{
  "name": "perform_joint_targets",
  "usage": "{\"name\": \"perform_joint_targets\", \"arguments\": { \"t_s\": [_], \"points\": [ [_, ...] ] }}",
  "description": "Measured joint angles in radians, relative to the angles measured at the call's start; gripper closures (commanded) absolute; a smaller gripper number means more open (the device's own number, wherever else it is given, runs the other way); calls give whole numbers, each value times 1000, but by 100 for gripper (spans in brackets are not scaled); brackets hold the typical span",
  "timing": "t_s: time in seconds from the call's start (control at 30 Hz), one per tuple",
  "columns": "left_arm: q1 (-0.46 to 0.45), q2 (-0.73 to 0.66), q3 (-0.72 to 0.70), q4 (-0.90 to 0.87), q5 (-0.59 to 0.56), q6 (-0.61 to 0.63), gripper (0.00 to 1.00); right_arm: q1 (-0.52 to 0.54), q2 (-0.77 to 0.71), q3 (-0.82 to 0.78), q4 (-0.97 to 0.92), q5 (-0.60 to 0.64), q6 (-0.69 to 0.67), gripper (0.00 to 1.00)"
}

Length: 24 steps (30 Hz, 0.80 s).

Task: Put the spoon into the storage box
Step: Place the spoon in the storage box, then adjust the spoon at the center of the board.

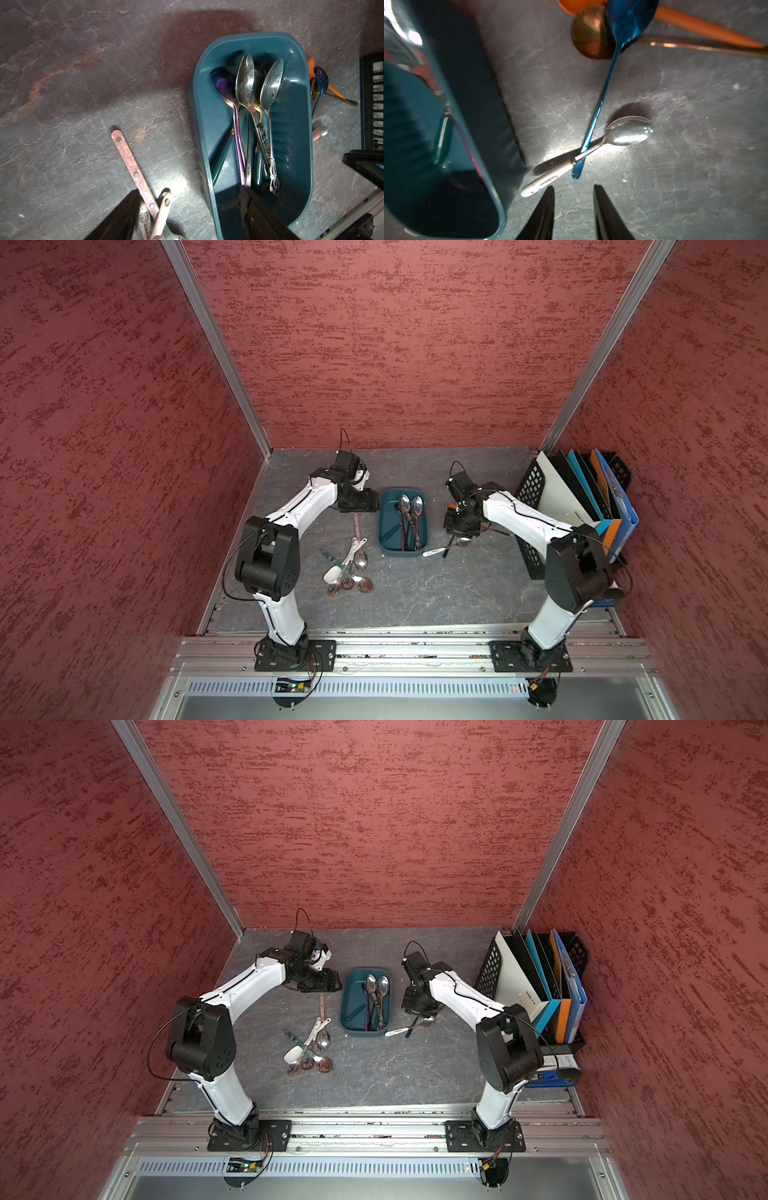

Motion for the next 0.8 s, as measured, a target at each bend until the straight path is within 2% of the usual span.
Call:
{"name": "perform_joint_targets", "arguments": {
  "t_s": [0.2, 0.5, 0.8],
  "points": [
    [1, 0, -29, 8, -1, 0, 22, 0, 91, 6, 3, -30, 4, 63],
    [19, -15, -77, 13, -4, -1, 22, 0, 147, 9, 25, -45, 18, 62],
    [29, -19, -87, 28, -3, 0, 22, 0, 187, 26, 23, -45, 18, 71]
  ]
}}
